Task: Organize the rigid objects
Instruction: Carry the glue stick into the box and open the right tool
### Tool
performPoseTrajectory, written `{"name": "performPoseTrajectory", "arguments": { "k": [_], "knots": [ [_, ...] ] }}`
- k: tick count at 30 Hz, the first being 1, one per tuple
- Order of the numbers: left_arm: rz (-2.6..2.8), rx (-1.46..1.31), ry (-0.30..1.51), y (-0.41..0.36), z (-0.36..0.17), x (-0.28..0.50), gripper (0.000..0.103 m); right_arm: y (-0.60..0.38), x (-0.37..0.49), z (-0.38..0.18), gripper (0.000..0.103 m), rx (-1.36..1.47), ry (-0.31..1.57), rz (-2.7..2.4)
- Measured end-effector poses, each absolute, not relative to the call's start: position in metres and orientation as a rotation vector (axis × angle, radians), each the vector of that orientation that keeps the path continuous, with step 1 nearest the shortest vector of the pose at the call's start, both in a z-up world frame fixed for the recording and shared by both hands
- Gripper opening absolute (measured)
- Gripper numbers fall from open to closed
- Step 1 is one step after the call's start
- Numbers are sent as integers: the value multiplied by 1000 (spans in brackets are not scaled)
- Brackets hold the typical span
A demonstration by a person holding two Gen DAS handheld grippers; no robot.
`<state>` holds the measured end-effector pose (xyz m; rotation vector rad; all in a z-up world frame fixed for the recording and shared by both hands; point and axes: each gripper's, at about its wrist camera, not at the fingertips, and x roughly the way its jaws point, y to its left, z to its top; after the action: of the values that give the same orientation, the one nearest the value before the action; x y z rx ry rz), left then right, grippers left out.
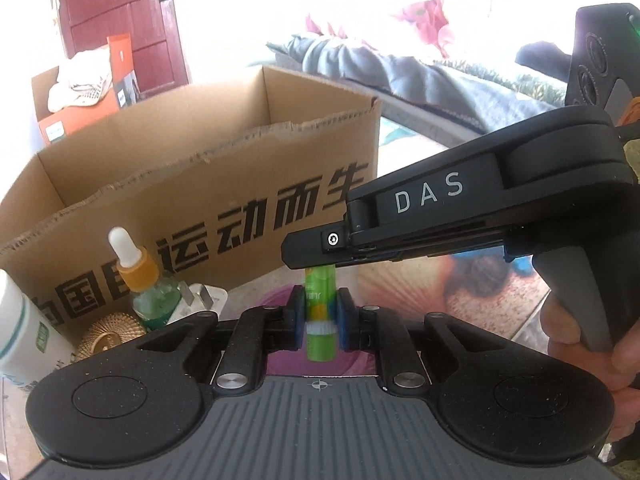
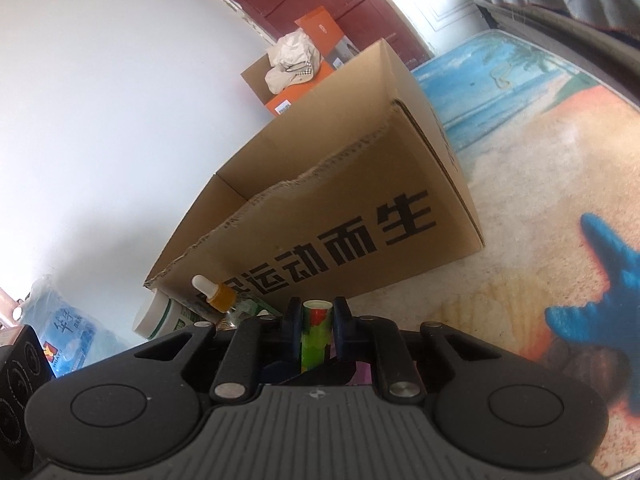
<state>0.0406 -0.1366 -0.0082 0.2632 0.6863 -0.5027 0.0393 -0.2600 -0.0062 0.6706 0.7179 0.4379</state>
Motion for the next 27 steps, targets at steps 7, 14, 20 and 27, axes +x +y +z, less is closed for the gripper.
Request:
{"name": "performPoseTrajectory", "arguments": {
  "k": [7,14,20,27],
  "knots": [
    [-505,234,587,-126,25,22,15,-250,26,32,17,587,656,464],
    [-484,202,503,-109,70,22,15,-237,38,83,17,513,588,538],
    [-457,165,538,-95,104,65,15,-222,88,117,17,497,632,612],
    [-391,177,726,-87,91,147,15,-205,187,105,18,535,834,658]
  ]
}}
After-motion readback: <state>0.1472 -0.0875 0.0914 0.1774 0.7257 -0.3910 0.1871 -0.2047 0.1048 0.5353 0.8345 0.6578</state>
